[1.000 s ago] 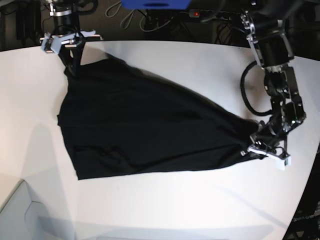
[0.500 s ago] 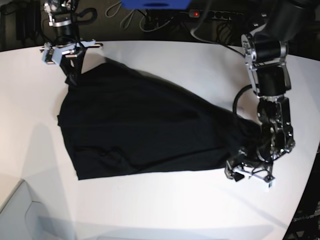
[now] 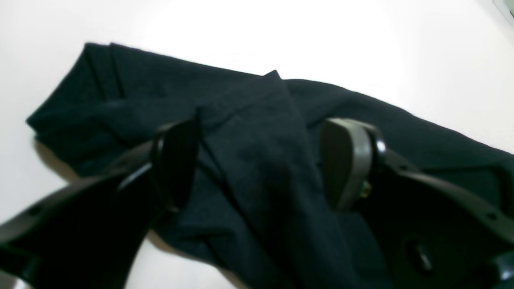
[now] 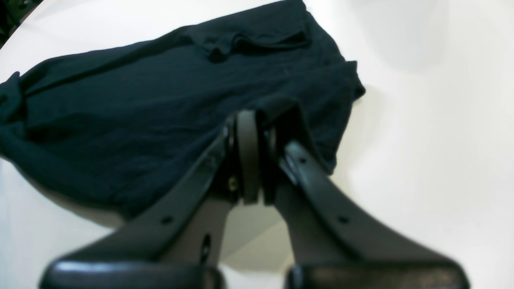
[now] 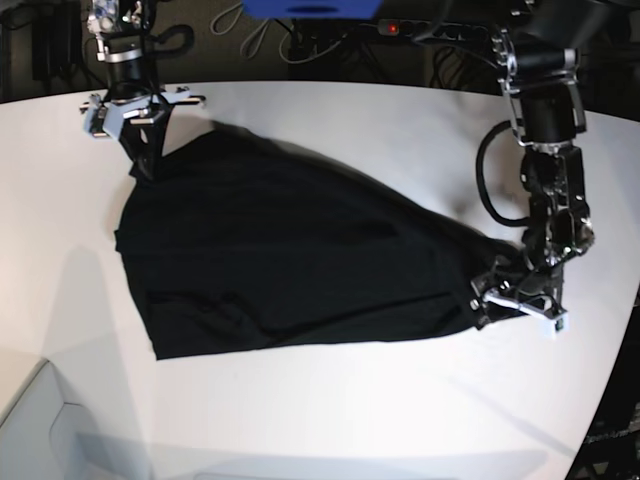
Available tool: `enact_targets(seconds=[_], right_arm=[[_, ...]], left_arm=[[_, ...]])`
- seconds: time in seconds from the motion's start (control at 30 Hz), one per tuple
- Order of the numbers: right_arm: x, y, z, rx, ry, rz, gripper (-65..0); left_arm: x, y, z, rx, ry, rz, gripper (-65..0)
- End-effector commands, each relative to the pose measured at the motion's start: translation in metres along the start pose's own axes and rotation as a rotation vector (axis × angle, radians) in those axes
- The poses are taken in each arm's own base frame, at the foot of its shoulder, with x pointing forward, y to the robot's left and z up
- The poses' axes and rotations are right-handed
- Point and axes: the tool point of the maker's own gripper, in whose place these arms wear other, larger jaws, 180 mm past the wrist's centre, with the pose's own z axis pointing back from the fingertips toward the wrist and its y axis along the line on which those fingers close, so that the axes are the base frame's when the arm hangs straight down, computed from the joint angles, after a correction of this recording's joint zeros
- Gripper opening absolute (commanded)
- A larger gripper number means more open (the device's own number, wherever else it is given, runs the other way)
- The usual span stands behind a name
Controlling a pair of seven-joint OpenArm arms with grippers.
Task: Layout the t-shirt on the table in an organized manner, then fold the t-shirt properly
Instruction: 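Drag the held corner with the left gripper toward the right gripper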
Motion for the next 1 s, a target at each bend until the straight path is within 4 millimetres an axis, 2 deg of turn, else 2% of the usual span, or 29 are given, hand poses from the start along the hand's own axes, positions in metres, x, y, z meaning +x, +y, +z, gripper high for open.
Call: enact_targets(seconds=[0.0, 0.07, 0.17, 0.6, 0.67, 0.8, 0.87, 0.97], right_arm=[[0.011, 0.000, 0.001, 0.003, -0.042, 0.000, -65.0], [0.011, 0.000, 0.001, 0.003, -0.042, 0.000, -65.0], [0.010, 0.000, 0.001, 0.003, -0.041, 0.001, -65.0], [0.010, 0.000, 0.001, 0.003, -0.041, 0.003, -65.0], [0.010, 0.000, 0.001, 0.003, -0.041, 0.003, -65.0], [0.011, 0.000, 0.001, 0.004, -0.041, 0.004, -65.0], [0.011, 0.000, 0.000, 0.004, -0.043, 0.004, -65.0], [0.013, 0.000, -0.002, 0.004, -0.051, 0.005, -65.0]], left_arm=[[0.021, -0.003, 0.000, -0.010, -0.050, -0.004, -18.9], [0.023, -0.003, -0.004, -0.009, -0.044, 0.007, -18.9], [0.014, 0.002, -0.009, 0.002, -0.014, 0.023, -18.9], [0.007, -0.001, -0.014, -0.008, 0.005, 0.044, -19.8], [0.003, -0.012, -0.016, -0.029, 0.006, 0.054, -26.4], [0.004, -0.015, -0.017, -0.034, -0.006, 0.058, -45.4], [0.008, -0.015, -0.017, -0.034, -0.037, 0.060, -49.2], [0.008, -0.013, -0.016, -0.031, -0.049, 0.059, -50.1]])
